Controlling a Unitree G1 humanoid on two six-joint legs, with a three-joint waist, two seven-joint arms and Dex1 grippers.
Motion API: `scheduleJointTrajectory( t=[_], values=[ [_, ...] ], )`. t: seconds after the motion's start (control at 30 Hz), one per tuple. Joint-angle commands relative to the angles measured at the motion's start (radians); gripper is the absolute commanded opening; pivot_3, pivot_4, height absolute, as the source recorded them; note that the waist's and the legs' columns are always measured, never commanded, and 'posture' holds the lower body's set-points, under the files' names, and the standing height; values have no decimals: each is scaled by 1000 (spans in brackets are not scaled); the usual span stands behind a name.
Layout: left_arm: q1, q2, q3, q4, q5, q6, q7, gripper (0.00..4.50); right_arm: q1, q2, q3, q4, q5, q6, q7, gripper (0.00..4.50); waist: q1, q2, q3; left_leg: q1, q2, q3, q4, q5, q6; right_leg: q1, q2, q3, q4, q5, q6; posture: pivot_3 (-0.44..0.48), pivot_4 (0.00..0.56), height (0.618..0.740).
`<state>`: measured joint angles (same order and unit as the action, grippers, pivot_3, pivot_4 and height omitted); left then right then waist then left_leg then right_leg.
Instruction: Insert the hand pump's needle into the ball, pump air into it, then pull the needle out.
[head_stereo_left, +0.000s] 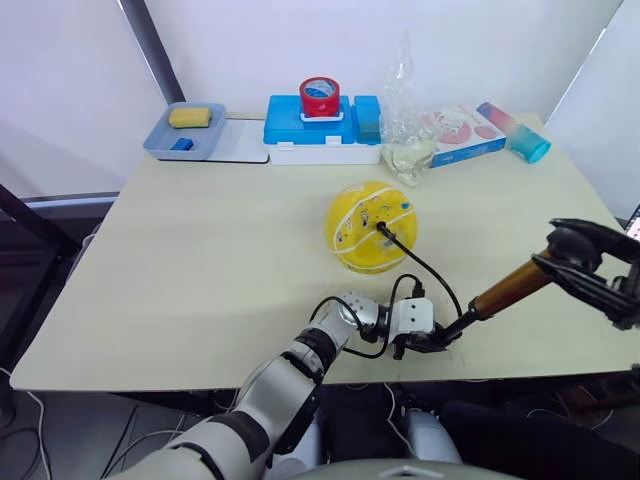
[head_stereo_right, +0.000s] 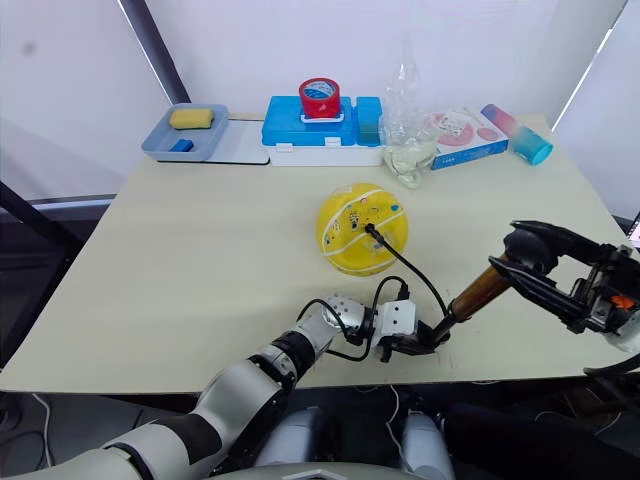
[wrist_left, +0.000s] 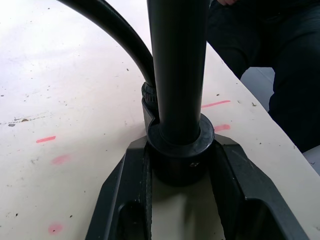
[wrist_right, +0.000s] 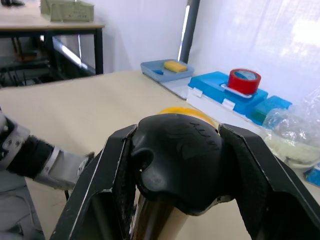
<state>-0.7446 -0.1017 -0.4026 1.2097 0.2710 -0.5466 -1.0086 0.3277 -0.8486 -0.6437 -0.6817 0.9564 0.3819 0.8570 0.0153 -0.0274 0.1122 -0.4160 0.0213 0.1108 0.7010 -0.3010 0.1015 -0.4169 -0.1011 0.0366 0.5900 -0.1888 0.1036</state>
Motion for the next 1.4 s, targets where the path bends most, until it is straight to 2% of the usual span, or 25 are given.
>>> scheduleJointTrajectory(
  t=[0.03,0.3,0.43,0.7,0.8,1.13,1.27,1.4],
  values=[
    [14,8,-28,31,35,16,-18,1098,17,33,105,46,-142,-44,16,2051,0,1,-1,0,0,0,0,0,0,0,0,1,0,0,0,0,150,737],
    [12,9,-26,29,34,18,-13,1098,52,186,370,261,-457,-300,58,2050,-1,-3,-2,1,0,-1,0,0,-1,0,14,26,0,-1,2,0,150,737],
    [13,12,-26,29,34,19,-13,1098,33,237,397,317,-505,-380,43,2050,-2,-2,-5,2,0,-1,0,0,-2,0,15,30,1,-1,2,0,150,737],
    [16,16,-27,28,35,16,-17,1098,22,168,263,192,-339,-329,61,2050,-1,-1,-4,2,0,-1,0,0,-3,-1,11,30,1,-1,2,0,150,737],
    [17,16,-28,28,35,16,-20,1098,42,106,135,105,-195,-241,64,2049,0,4,-3,1,0,-1,0,0,-3,-1,10,31,1,-1,2,0,150,737],
    [18,13,-28,30,35,16,-24,1098,43,-8,-159,10,83,-45,36,2049,0,4,-3,0,0,-3,0,1,-3,0,15,35,0,-1,2,0,150,737],
    [19,12,-28,30,35,16,-24,1098,24,-18,-190,6,116,-11,26,2049,-1,3,-2,0,0,-4,0,1,-3,0,18,34,0,-1,2,0,150,737],
    [19,11,-27,30,34,17,-23,1098,42,7,-110,1,41,-2,45,2049,-1,3,-3,0,0,-8,0,1,-3,2,18,29,-1,-2,2,0,150,737]
  ],
)
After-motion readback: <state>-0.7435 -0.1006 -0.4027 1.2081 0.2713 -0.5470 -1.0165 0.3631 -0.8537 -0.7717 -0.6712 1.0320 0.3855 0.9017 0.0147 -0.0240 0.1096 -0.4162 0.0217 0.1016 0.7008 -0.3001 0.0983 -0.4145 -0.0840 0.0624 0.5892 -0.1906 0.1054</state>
